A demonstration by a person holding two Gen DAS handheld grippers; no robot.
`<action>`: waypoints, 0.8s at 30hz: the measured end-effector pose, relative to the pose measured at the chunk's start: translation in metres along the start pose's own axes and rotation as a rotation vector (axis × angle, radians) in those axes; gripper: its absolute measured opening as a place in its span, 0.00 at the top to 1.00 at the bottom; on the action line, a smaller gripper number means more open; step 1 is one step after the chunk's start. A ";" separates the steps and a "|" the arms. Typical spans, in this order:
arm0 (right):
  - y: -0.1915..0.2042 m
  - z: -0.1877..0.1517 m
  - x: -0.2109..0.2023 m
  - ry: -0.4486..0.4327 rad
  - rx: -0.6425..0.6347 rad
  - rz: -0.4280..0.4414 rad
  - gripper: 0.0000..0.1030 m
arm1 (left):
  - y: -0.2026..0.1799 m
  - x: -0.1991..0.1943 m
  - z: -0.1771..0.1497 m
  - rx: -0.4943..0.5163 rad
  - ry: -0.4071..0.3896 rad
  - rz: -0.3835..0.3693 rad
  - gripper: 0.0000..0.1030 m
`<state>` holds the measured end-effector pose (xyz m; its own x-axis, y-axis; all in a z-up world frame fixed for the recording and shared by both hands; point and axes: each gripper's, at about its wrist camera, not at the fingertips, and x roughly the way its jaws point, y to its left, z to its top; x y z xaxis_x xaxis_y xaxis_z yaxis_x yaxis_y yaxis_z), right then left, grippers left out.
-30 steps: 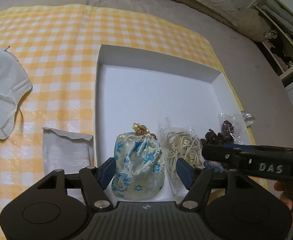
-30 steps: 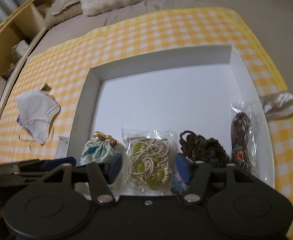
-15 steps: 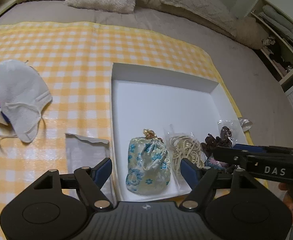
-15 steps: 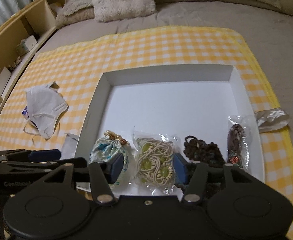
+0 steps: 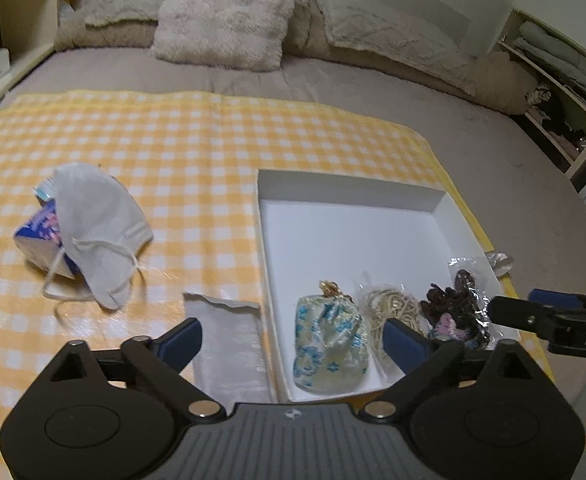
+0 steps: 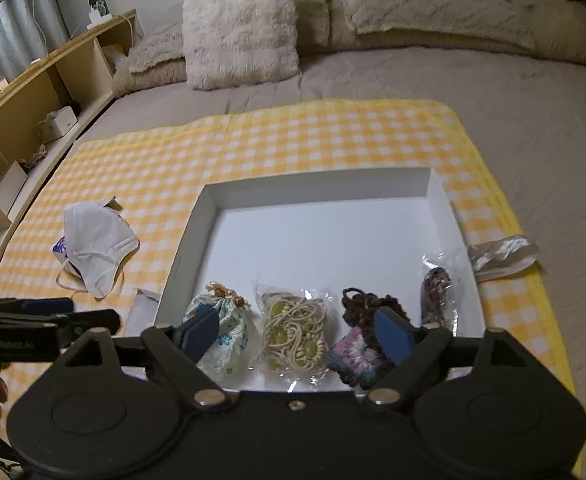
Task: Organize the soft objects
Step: 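Set both items down in the box beside the others and open both tools, then move both tools back over the cloth toward the mask and grey sachet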
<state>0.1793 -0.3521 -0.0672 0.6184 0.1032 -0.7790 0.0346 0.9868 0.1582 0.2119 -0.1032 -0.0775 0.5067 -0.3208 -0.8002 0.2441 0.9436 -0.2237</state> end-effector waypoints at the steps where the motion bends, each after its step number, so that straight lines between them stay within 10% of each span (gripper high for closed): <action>1: -0.001 -0.001 -0.002 -0.010 -0.003 -0.007 0.13 | 0.001 -0.002 0.000 0.003 -0.009 0.006 0.00; 24: 0.015 0.001 -0.009 -0.218 -0.046 -0.006 0.00 | 0.026 -0.034 0.009 0.054 -0.200 0.094 0.00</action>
<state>0.1748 -0.3386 -0.0568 0.7733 0.0731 -0.6298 0.0059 0.9925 0.1225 0.2083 -0.0685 -0.0506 0.6815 -0.2469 -0.6889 0.2292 0.9660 -0.1195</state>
